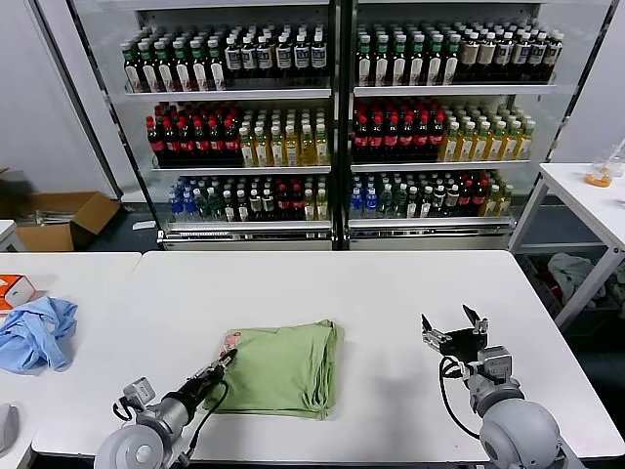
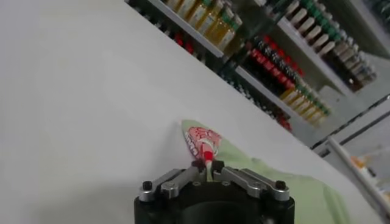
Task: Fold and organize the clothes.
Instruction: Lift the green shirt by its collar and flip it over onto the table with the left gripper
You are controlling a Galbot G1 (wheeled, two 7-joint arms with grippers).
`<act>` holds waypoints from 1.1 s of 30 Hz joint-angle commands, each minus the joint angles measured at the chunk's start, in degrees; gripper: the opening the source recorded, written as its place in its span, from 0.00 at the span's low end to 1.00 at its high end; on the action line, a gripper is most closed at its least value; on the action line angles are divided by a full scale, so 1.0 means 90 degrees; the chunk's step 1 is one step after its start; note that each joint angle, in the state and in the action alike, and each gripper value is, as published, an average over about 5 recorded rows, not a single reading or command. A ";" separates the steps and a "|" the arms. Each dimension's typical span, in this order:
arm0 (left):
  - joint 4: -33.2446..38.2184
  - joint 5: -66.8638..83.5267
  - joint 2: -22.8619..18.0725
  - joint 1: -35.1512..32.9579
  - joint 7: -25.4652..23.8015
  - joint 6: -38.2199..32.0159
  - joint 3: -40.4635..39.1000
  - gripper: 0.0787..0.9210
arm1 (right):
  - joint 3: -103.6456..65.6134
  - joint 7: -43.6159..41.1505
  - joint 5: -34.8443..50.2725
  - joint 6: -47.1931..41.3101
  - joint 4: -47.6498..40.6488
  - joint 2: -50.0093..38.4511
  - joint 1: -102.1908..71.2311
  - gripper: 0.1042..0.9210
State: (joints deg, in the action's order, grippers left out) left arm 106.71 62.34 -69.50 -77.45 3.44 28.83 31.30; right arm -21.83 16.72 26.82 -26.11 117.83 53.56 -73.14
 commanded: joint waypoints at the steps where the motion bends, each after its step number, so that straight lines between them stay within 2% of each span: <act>1: 0.0013 0.1363 -0.0011 0.0021 -0.0029 0.0084 0.0435 0.03 | 0.0021 0.0007 0.0014 -0.0007 -0.0030 0.0001 0.0067 0.88; 7: 0.0187 0.1712 0.0349 0.0059 -0.0004 0.0189 0.1467 0.03 | 0.0053 0.0010 0.0059 -0.0016 -0.0085 -0.0001 0.0194 0.88; 15: 0.0528 0.1005 0.1748 0.0106 -0.0135 0.0313 0.3370 0.03 | 0.0101 0.0003 0.0133 -0.0019 -0.0129 0.0000 0.0339 0.88; 19: 0.1044 0.0382 0.2189 0.0095 -0.0171 0.0321 0.3736 0.03 | 0.0132 0.0000 0.0141 -0.0019 -0.0132 0.0015 0.0379 0.88; 22: 0.1549 -0.0556 0.2181 0.0050 -0.0154 0.0241 0.3274 0.03 | 0.0142 -0.0003 0.0139 -0.0019 -0.0129 0.0018 0.0381 0.88; 25: 0.1809 -0.2448 0.1953 0.0003 -0.0107 0.0009 0.1959 0.03 | 0.0137 -0.0008 0.0138 -0.0015 -0.0134 0.0005 0.0372 0.88; 27: 0.1662 -0.3961 0.1750 0.0057 -0.0081 -0.0150 0.0848 0.03 | 0.0129 -0.0013 0.0138 -0.0008 -0.0146 -0.0015 0.0367 0.88; 30: 0.1029 -0.5810 0.1438 0.0305 -0.0053 -0.0347 -0.0531 0.03 | 0.0108 -0.0020 0.0139 0.0007 -0.0162 -0.0053 0.0364 0.88; 33: 0.0695 -0.6588 0.1177 0.0586 0.0015 -0.0375 -0.1394 0.03 | 0.0075 -0.0024 0.0145 0.0018 -0.0165 -0.0089 0.0364 0.88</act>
State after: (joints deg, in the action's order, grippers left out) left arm 116.68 44.31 -56.07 -75.94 2.83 28.41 45.25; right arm -20.99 16.52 28.08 -26.03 116.35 52.93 -70.10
